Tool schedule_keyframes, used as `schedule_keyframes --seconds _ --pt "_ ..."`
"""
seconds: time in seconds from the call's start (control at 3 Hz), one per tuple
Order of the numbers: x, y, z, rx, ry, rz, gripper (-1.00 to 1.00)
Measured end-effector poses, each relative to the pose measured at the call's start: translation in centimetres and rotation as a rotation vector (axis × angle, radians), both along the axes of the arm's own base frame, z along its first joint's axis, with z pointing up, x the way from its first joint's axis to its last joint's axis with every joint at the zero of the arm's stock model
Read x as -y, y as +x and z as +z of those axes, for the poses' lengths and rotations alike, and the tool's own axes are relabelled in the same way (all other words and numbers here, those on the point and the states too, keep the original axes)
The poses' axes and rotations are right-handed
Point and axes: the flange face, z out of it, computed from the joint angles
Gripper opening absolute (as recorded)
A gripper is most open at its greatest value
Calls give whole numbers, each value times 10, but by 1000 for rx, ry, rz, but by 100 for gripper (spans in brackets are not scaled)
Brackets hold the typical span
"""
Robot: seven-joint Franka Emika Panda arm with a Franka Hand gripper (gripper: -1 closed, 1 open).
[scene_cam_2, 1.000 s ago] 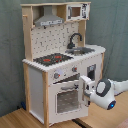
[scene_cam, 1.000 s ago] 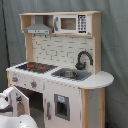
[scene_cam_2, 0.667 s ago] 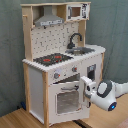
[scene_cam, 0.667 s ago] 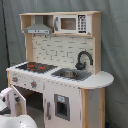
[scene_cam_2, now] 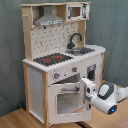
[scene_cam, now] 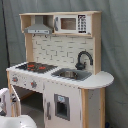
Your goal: Play with the kitchen
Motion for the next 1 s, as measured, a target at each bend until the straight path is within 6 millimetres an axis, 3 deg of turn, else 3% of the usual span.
schedule_keyframes --seconds 1.0 --pt "-39 -30 -1 11 0 -71 -100"
